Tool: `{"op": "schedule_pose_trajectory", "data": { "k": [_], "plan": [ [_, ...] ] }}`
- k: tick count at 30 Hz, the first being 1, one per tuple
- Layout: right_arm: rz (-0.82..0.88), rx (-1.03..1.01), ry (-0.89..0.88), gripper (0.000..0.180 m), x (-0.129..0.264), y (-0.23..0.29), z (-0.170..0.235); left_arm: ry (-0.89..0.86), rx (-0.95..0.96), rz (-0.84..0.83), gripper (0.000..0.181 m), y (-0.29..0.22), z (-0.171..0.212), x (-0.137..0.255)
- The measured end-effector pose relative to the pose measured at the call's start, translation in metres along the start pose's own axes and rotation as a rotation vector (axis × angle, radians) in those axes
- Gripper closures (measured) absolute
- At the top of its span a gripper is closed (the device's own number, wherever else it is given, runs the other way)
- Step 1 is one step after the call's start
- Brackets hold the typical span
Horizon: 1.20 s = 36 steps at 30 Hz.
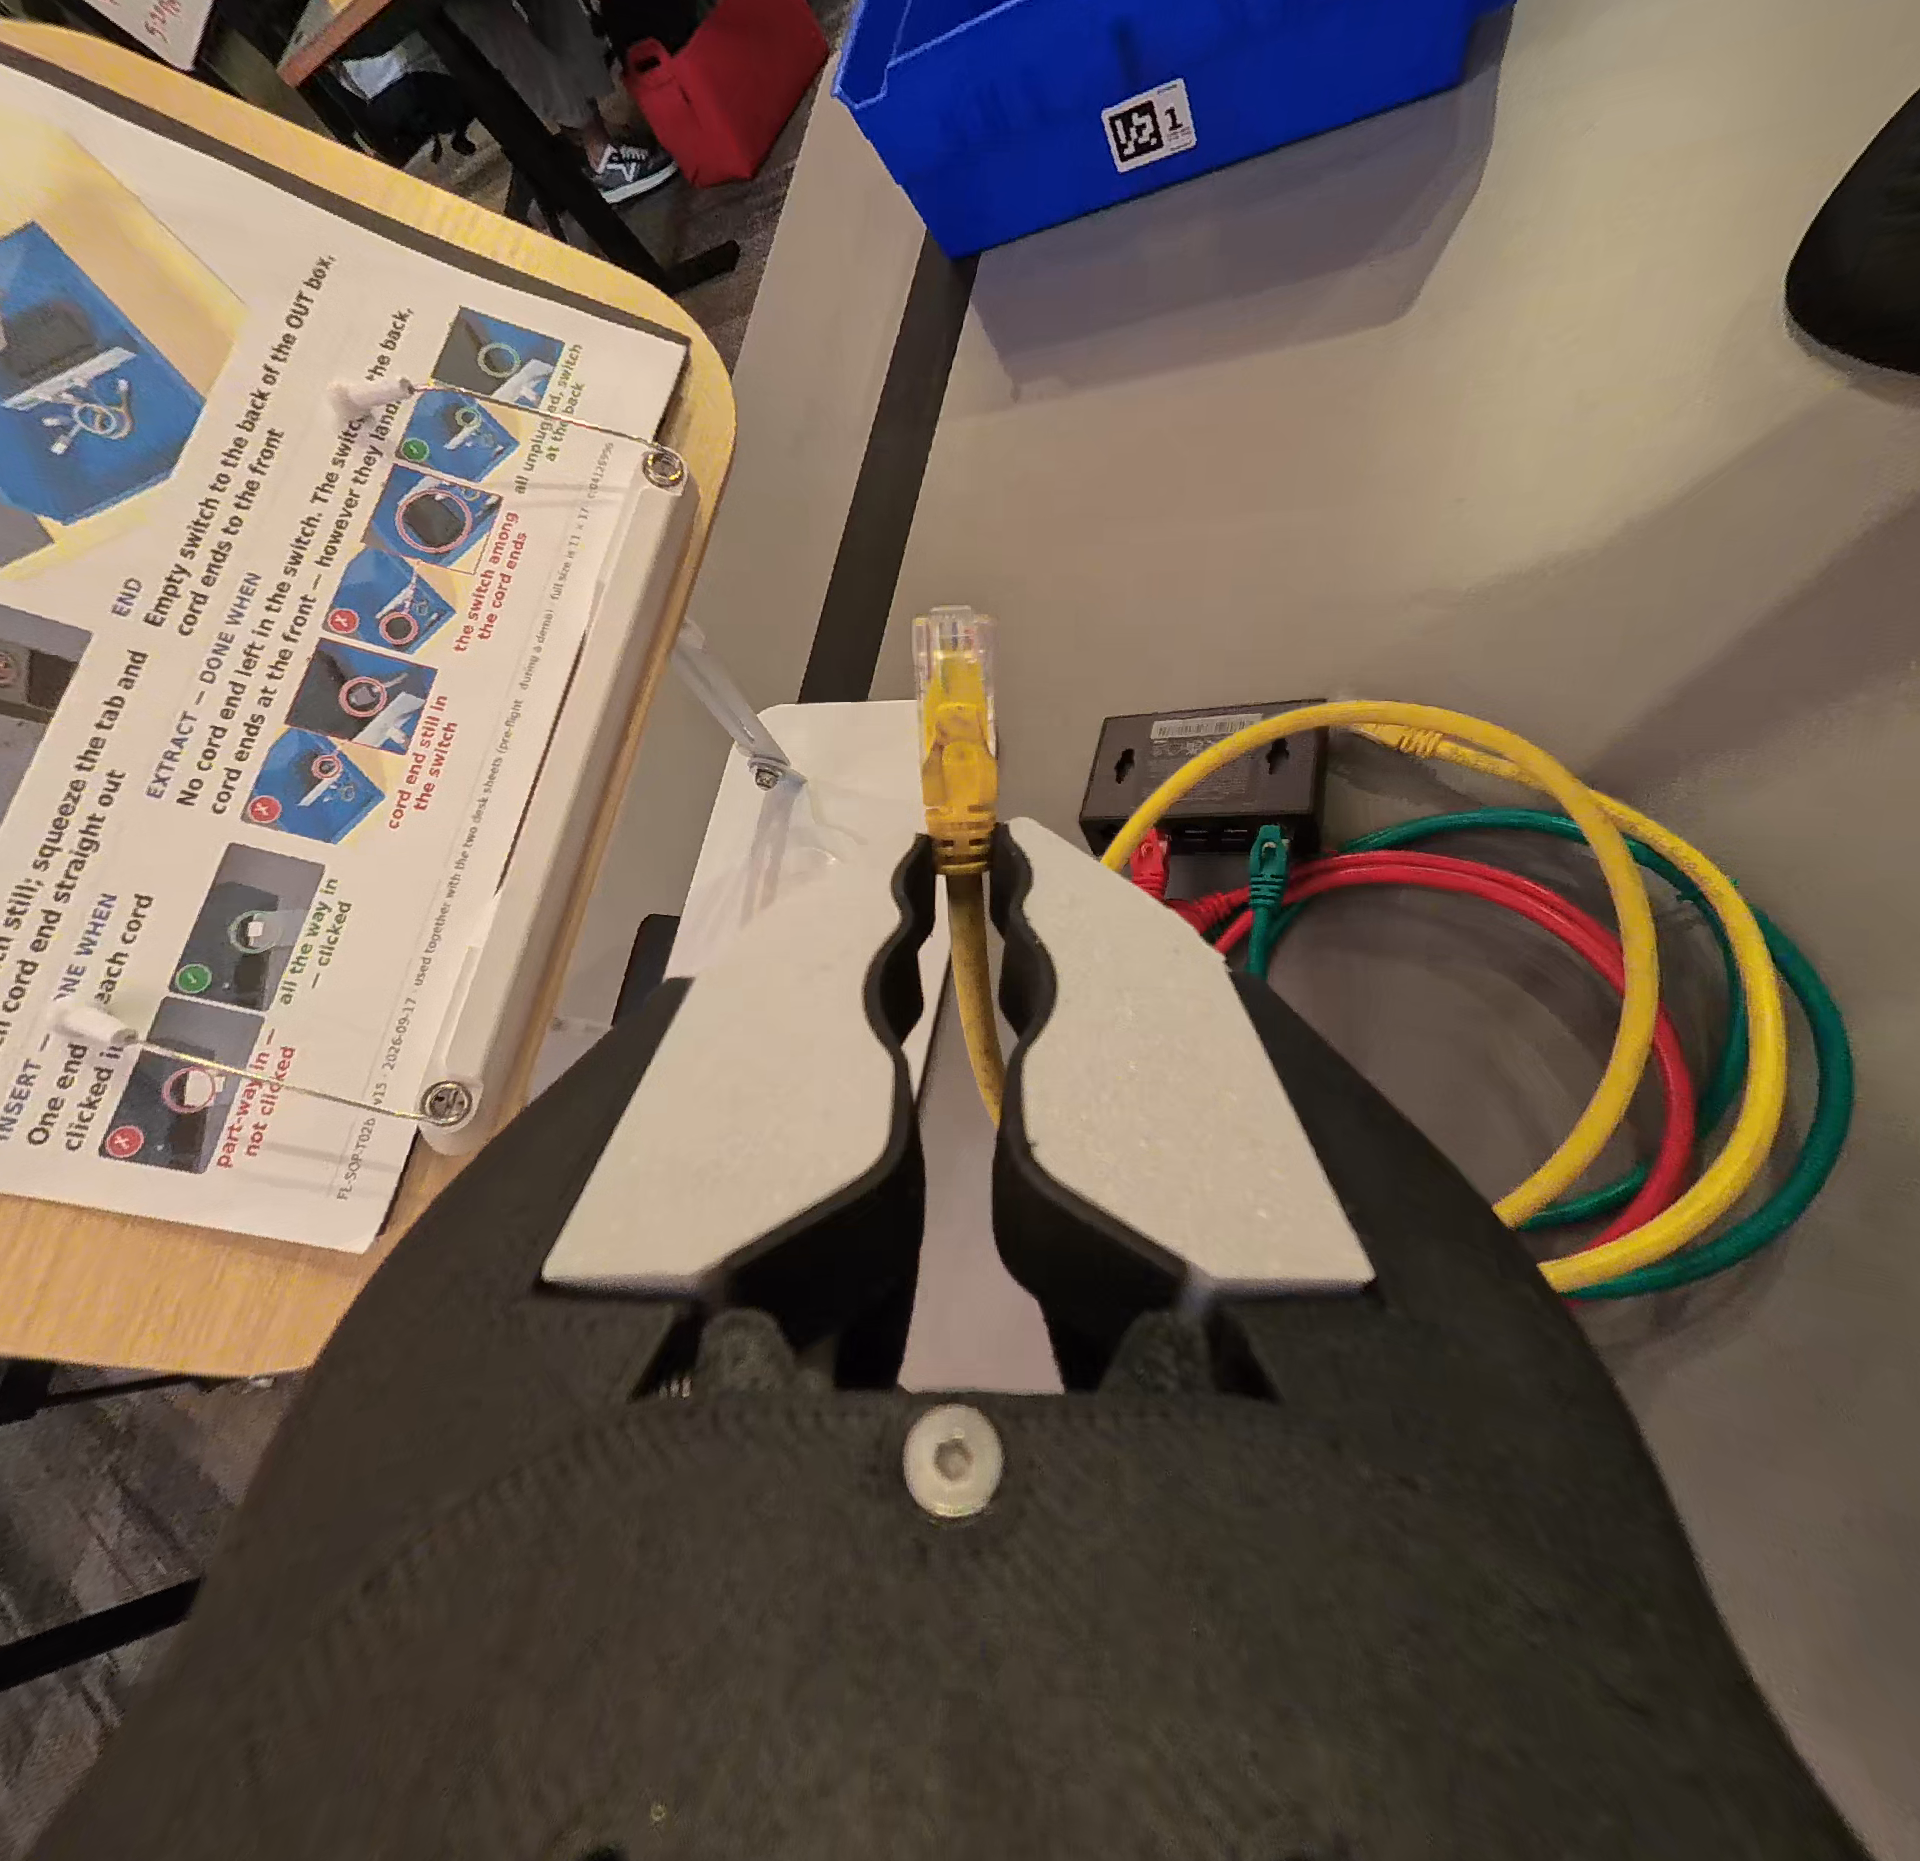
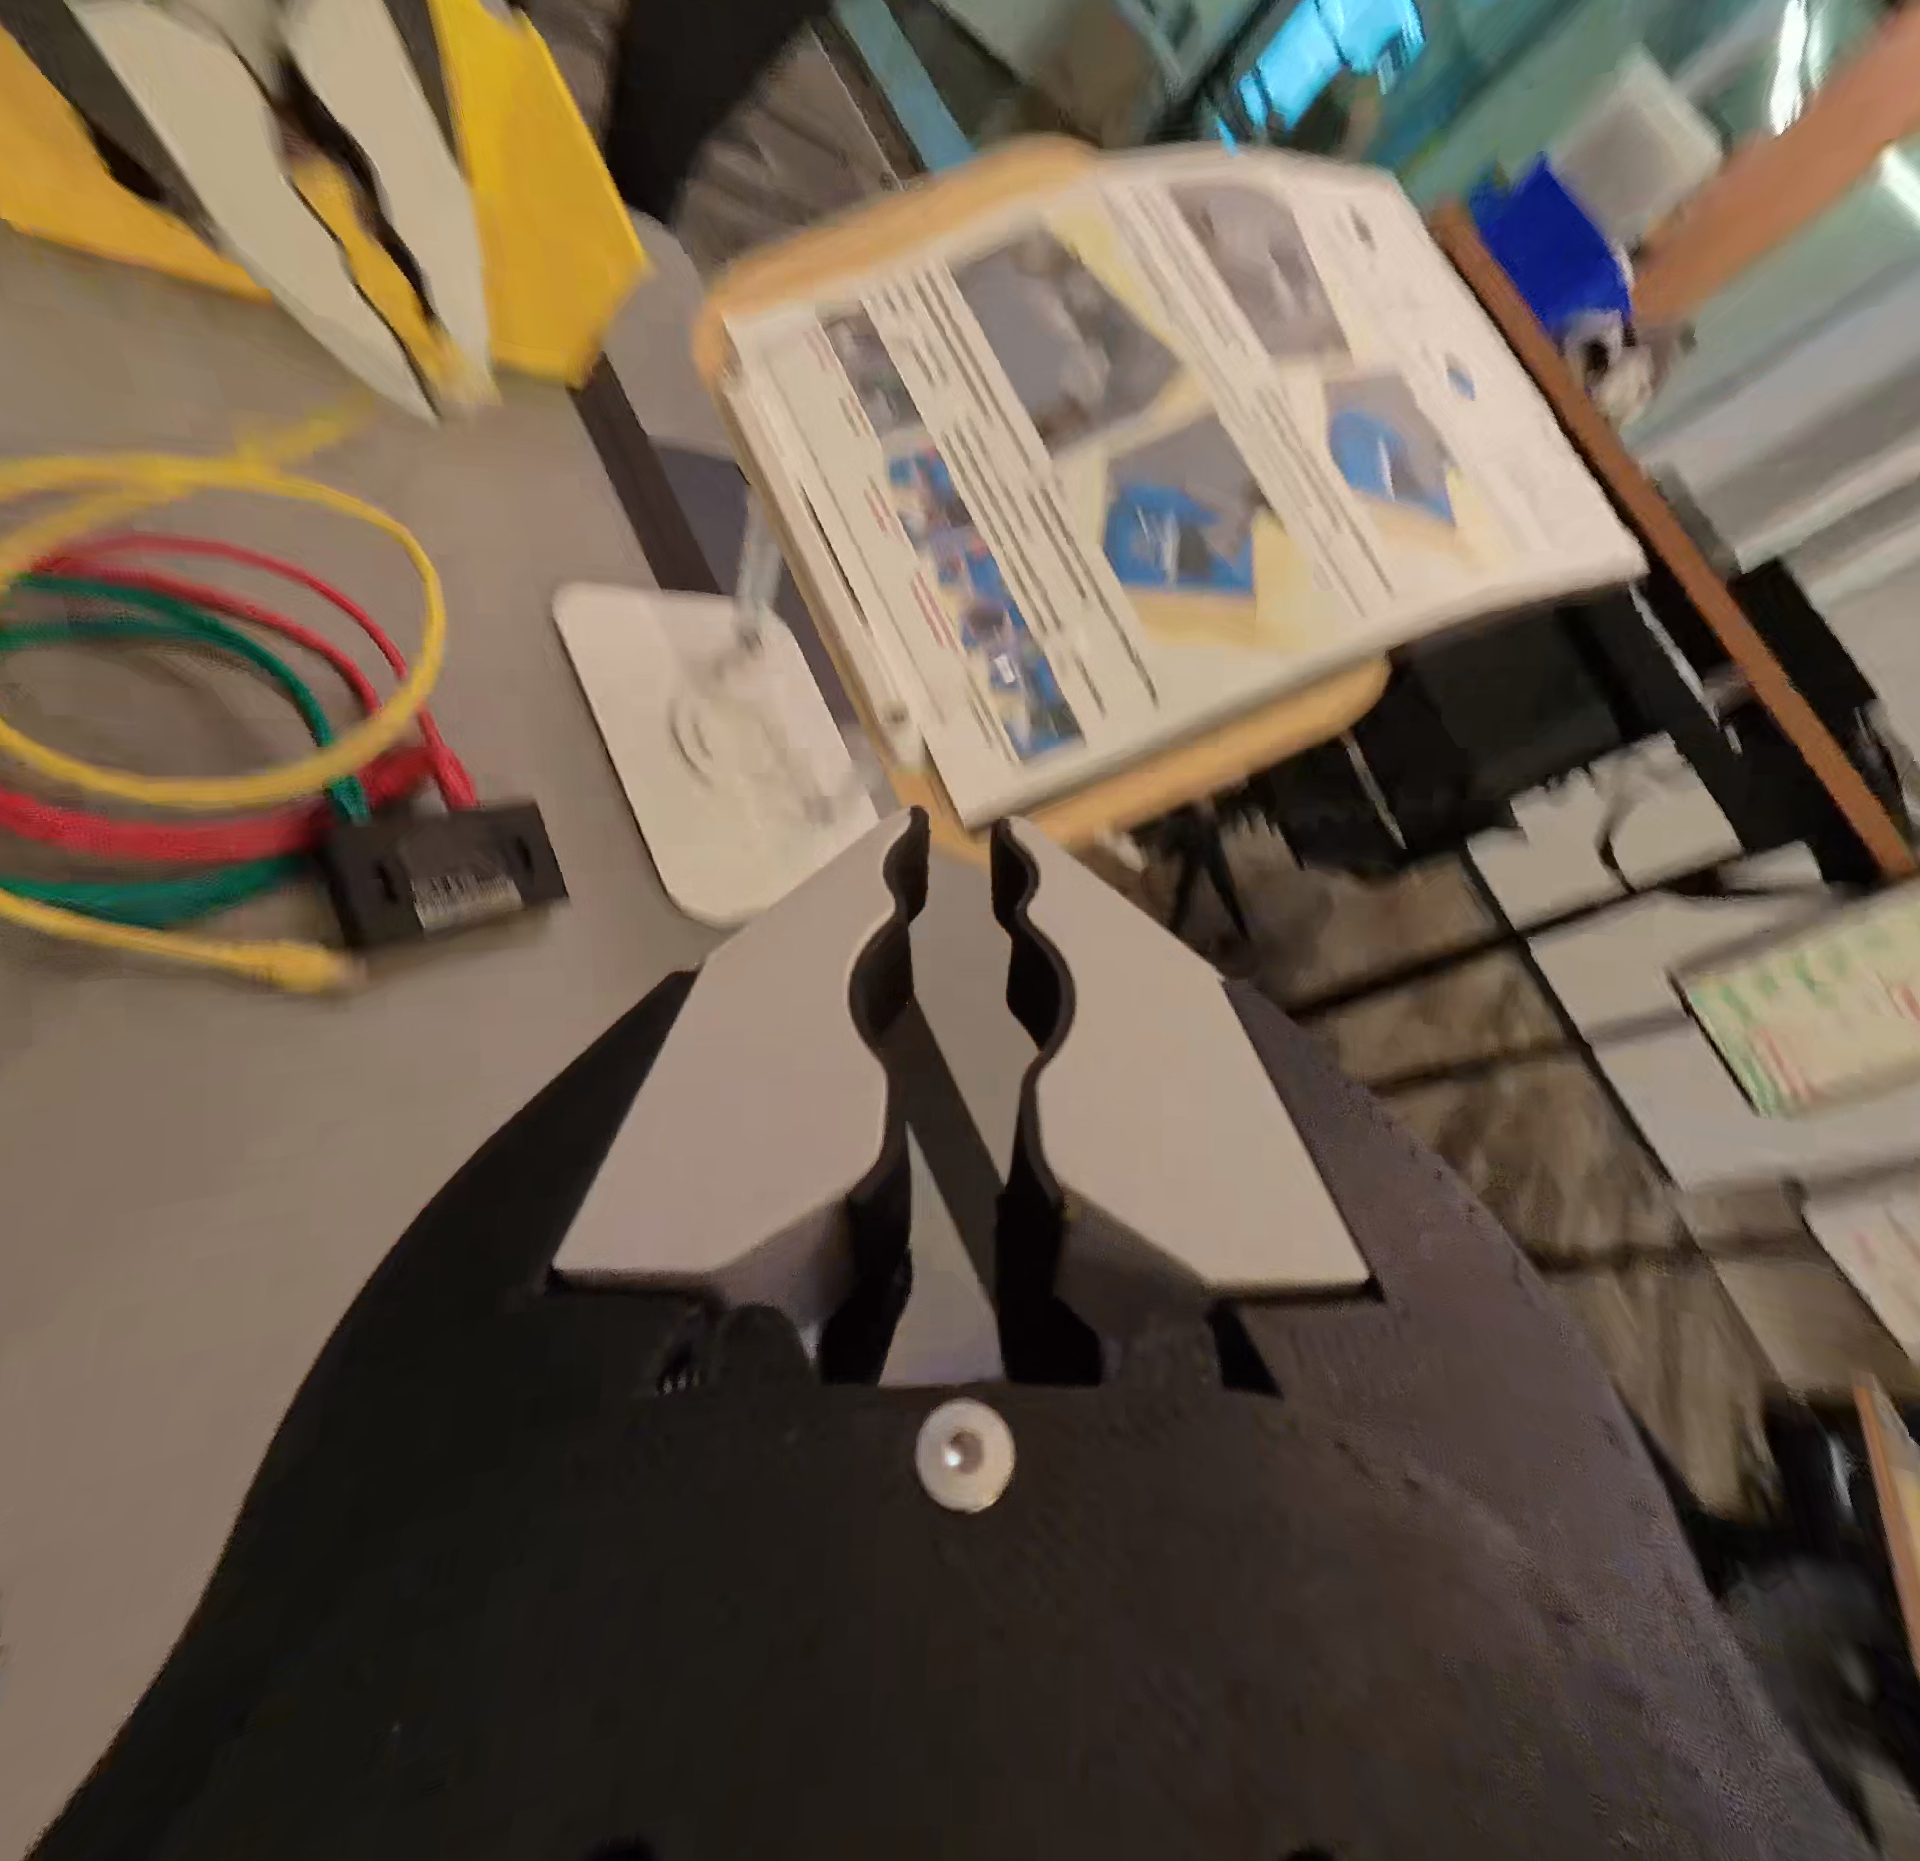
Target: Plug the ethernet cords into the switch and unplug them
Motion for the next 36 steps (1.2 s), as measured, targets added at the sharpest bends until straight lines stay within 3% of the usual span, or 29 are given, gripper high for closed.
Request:
{"op": "schedule_pose_trajectory", "data": {
  "k": [1, 6, 9, 16, 20, 23, 29, 36],
  "plan": [
    [0.033, -0.024, 0.059, 0.170, 0.014, -0.007, 0.019, -0.001, 0.002, -0.001, 0.171, 0.000, 0.000, 0.002],
    [0.105, -0.260, 0.497, 0.173, 0.089, -0.032, 0.163, -0.007, 0.007, -0.026, 0.171, 0.006, 0.001, 0.009],
    [0.061, -0.356, 0.728, 0.170, 0.115, -0.028, 0.245, -0.009, 0.008, -0.025, 0.171, 0.006, 0.001, 0.010],
    [-0.229, -0.188, 1.153, 0.160, 0.119, -0.011, 0.352, 0.014, 0.001, -0.012, 0.171, 0.003, 0.005, 0.004],
    [-0.420, -0.038, 1.326, 0.142, 0.119, 0.000, 0.389, 0.025, -0.005, -0.003, 0.171, 0.002, 0.007, 0.001],
    [-0.515, 0.028, 1.414, 0.139, 0.124, 0.007, 0.409, 0.027, -0.003, 0.004, 0.171, 0.002, 0.009, 0.000],
    [-0.579, 0.057, 1.499, 0.149, 0.129, 0.010, 0.432, 0.036, -0.007, 0.019, 0.171, 0.000, 0.011, -0.004],
    [-0.611, 0.018, 1.481, 0.179, 0.131, 0.012, 0.440, 0.040, -0.012, 0.025, 0.171, -0.002, 0.011, -0.006]
  ]
}}
Point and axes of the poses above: each gripper's, where its closed fingertips meet, x back along the fingers, z out of its underside, y = z × x across the jaws, the point moved 2 cm from there along x, back along the fingers, and after that the axes turned 1 degree about z, right-handed, at the moved point
